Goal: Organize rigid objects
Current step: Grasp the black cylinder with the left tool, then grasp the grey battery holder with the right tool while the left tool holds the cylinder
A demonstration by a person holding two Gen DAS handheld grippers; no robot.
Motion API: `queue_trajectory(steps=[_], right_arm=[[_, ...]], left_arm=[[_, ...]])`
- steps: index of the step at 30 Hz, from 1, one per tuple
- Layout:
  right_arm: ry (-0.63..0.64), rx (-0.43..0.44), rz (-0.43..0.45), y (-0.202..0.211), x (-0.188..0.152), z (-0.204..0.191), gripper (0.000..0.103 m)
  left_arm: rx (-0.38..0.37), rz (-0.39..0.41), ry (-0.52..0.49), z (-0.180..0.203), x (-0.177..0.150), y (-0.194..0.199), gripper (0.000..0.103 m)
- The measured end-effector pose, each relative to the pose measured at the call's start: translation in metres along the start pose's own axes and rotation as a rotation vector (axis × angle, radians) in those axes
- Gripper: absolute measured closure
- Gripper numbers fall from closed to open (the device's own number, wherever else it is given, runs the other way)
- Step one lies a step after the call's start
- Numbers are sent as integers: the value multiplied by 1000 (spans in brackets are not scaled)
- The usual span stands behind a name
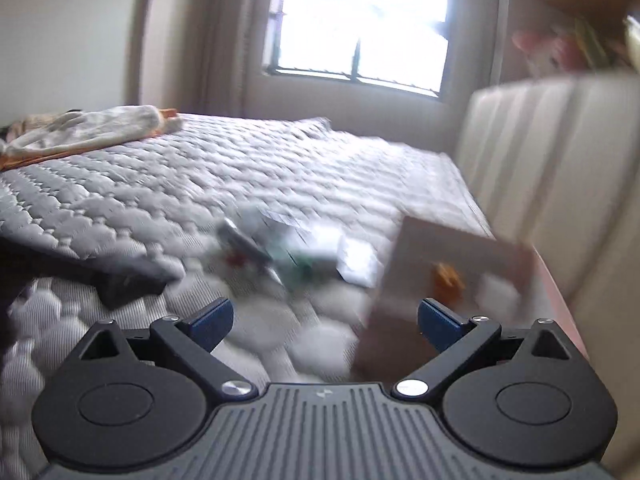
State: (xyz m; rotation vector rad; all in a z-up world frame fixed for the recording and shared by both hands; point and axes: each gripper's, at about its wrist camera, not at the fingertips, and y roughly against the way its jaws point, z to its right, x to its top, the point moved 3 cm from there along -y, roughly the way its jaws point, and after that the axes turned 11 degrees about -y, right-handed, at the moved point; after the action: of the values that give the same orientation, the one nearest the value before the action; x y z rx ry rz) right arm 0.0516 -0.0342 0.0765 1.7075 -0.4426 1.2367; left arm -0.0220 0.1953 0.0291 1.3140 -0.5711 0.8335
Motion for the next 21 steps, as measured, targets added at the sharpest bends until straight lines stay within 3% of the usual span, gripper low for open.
queue_trajectory(steps=[5,8,10,12,14,17,21], right_arm=[[144,22,-4,-75,42,-57,4],[165,30,-77,-126,62,-69,4],[154,31,-171,-156,66,-69,6],[115,54,-265,-171,61,-65,20],[80,86,-312,-167,53,-63,53],[40,132,-362,-144,36,-63,89],[45,164,-359,-96,19,-66,98]], left_arm=[[-4,-1,38,-23,-6,14,49],[-17,4,58,-31,-9,20,49],[-26,7,74,-35,-11,23,49],[-37,11,82,-37,-13,26,49],[-50,10,89,-37,-14,25,49],[-61,3,99,-34,-17,23,49],[-72,-1,95,-27,-19,25,49]])
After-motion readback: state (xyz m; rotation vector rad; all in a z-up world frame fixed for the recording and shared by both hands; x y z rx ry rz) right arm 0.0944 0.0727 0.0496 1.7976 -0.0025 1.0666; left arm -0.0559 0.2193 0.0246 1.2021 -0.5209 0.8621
